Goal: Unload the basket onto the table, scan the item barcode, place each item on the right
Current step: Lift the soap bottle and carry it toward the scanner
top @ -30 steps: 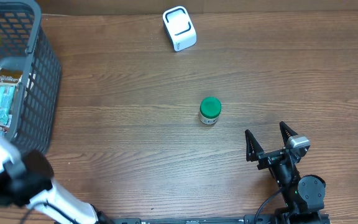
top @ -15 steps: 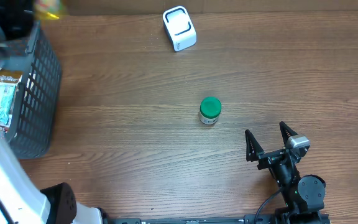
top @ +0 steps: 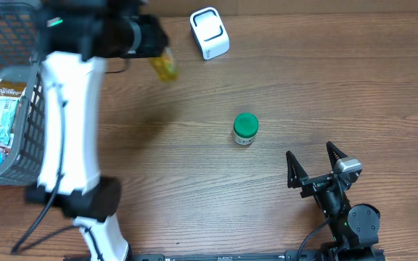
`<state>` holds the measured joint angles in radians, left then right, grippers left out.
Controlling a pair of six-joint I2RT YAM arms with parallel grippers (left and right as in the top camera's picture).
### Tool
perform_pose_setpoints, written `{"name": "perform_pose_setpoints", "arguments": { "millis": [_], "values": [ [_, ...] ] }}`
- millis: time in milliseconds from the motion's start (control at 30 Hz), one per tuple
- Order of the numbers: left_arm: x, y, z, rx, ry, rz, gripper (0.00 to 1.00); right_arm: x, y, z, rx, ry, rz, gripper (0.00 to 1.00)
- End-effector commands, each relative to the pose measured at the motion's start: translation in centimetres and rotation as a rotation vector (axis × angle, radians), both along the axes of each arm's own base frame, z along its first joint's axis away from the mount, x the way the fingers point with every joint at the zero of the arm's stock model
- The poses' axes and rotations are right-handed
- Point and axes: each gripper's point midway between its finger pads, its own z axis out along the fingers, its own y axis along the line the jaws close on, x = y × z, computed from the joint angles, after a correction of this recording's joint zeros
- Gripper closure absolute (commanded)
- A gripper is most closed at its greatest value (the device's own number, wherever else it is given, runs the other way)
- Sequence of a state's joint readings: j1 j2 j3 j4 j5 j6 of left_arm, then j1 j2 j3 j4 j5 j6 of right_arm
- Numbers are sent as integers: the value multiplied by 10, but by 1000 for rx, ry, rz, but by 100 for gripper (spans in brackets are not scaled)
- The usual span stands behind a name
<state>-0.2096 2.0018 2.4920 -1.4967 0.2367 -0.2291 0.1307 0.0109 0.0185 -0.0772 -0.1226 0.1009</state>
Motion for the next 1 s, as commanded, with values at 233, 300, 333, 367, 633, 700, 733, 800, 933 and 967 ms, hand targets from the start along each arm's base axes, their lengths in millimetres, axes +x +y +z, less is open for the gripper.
{"name": "perform_pose_setpoints", "arguments": {
  "millis": [233, 300, 333, 367, 633, 700, 733, 800, 933, 967],
  "values": [
    [30, -83, -112, 127, 155, -16, 91, 1, -2, -2, 4, 0, -13, 0],
    [35, -96, -124, 167, 134, -7, 92, 1, -2, -2, 4, 0, -13, 0],
    [38, -102, -128, 185, 119, 2, 91, 1, -2, -2, 4, 0, -13, 0],
    [39, -106, -130, 199, 105, 8, 90, 1, -2, -2, 4, 0, -13, 0],
    [46, -115, -137, 299, 25, 160, 88, 1, -2, -2, 4, 0, -13, 0],
    [47, -116, -136, 291, 24, 171, 87, 1, -2, -2, 4, 0, -13, 0],
    [47, -117, -136, 288, 23, 172, 86, 1, -2, -2, 4, 0, -13, 0],
    [48, -116, -136, 287, 22, 174, 85, 1, -2, -2, 4, 0, -13, 0],
    [46, -114, -137, 317, 19, 126, 84, 1, -2, -2, 4, 0, -13, 0],
    [46, -113, -137, 331, 19, 110, 83, 1, -2, -2, 4, 0, -13, 0]
  ]
}}
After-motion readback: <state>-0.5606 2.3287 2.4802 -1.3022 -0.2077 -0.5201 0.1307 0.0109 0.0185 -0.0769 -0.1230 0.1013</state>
